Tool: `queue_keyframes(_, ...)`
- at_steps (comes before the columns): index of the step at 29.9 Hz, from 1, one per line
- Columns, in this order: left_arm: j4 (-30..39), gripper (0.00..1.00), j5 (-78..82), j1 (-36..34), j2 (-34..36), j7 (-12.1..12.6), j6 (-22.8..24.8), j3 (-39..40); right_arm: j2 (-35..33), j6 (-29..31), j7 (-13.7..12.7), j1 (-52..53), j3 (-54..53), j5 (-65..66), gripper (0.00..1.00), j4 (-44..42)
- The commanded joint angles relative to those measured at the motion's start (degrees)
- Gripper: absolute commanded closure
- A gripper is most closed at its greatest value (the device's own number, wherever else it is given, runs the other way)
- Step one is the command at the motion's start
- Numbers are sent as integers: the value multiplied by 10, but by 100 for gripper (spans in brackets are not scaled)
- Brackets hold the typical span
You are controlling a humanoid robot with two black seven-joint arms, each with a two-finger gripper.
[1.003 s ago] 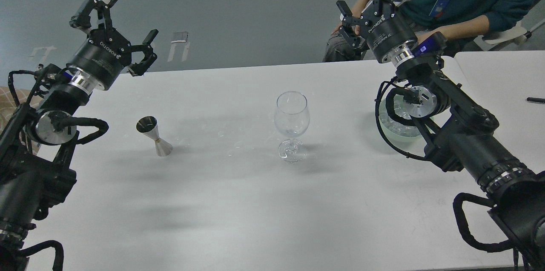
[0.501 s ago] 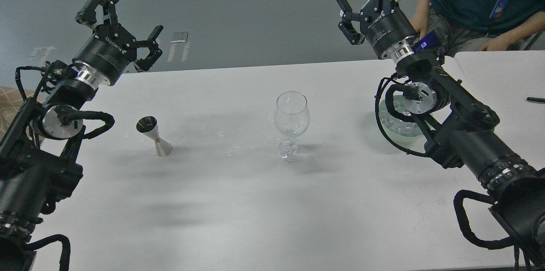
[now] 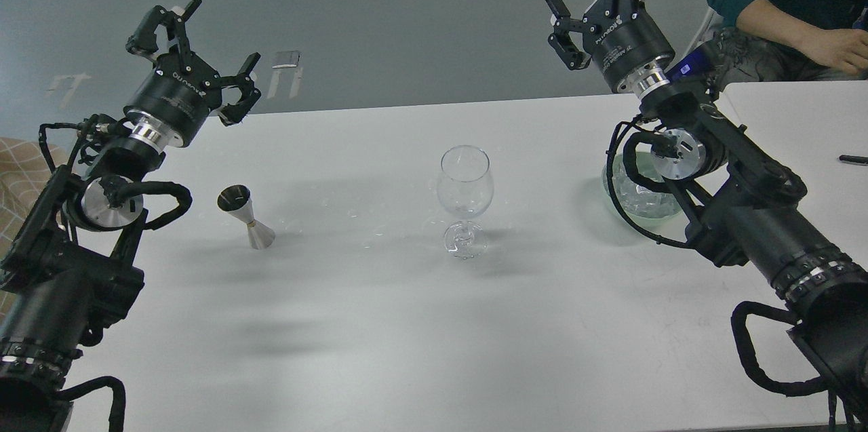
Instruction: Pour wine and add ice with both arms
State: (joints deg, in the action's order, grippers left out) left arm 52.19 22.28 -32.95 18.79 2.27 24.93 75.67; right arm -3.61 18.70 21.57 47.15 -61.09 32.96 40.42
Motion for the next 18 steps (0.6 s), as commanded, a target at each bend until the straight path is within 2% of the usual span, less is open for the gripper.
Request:
queue_keyframes(1, -1, 2, 6, -1, -3, -2, -17, -4, 4, -9, -1, 2, 3, 0, 0, 0)
queue_keyframes(18, 1, 2, 4, -13, 0, -4, -25, -4, 7, -19, 1, 13, 45, 2, 0, -10)
